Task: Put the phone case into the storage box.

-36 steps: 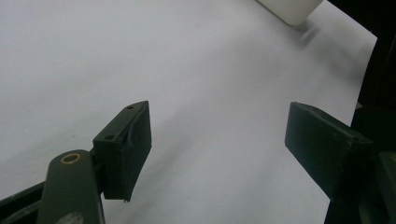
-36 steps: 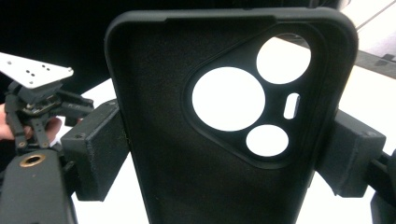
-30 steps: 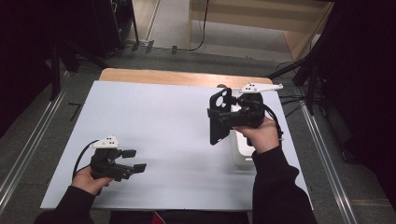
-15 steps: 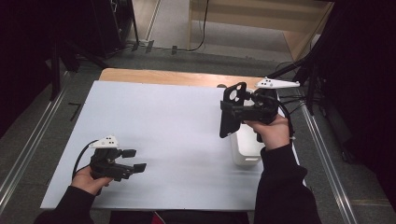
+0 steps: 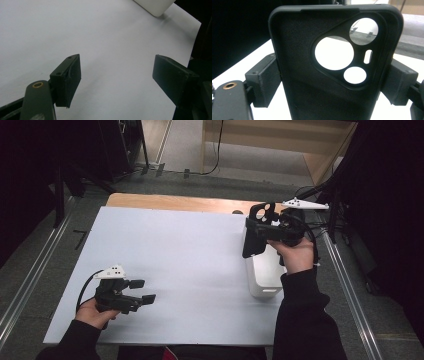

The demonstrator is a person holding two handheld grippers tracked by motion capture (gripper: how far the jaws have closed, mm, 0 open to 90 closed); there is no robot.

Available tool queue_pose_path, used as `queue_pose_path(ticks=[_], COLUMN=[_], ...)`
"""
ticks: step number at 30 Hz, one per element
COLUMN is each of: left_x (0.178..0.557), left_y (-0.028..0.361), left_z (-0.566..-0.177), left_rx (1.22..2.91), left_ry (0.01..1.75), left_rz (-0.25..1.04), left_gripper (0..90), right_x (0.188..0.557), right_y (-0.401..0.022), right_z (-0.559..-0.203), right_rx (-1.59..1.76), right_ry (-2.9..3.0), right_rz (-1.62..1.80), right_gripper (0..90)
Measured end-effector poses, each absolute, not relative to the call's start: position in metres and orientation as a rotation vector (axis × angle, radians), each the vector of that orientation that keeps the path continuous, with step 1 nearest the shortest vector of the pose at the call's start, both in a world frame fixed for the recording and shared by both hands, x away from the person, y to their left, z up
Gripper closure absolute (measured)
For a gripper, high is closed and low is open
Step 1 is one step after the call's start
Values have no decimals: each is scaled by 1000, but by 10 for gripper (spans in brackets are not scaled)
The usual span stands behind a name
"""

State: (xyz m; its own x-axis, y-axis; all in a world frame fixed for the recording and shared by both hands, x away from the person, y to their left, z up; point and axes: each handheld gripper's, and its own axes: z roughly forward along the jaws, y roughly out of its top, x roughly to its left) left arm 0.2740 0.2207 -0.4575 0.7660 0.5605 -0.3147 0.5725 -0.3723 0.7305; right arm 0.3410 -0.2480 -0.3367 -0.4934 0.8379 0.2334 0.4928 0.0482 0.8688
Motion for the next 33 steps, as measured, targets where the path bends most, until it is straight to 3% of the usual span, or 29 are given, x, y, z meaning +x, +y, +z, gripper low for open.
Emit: queue_pose_path(ticks=[33], left_x=[274], left_y=[220], left_z=[-457], left_rx=[2050], left_ry=[852], left_rz=[-5], left_gripper=[226], right_x=[408], right_y=[-263], right_z=[-340], right_rx=[1521], right_ry=[1856], right_rz=[1214], right_gripper=[127])
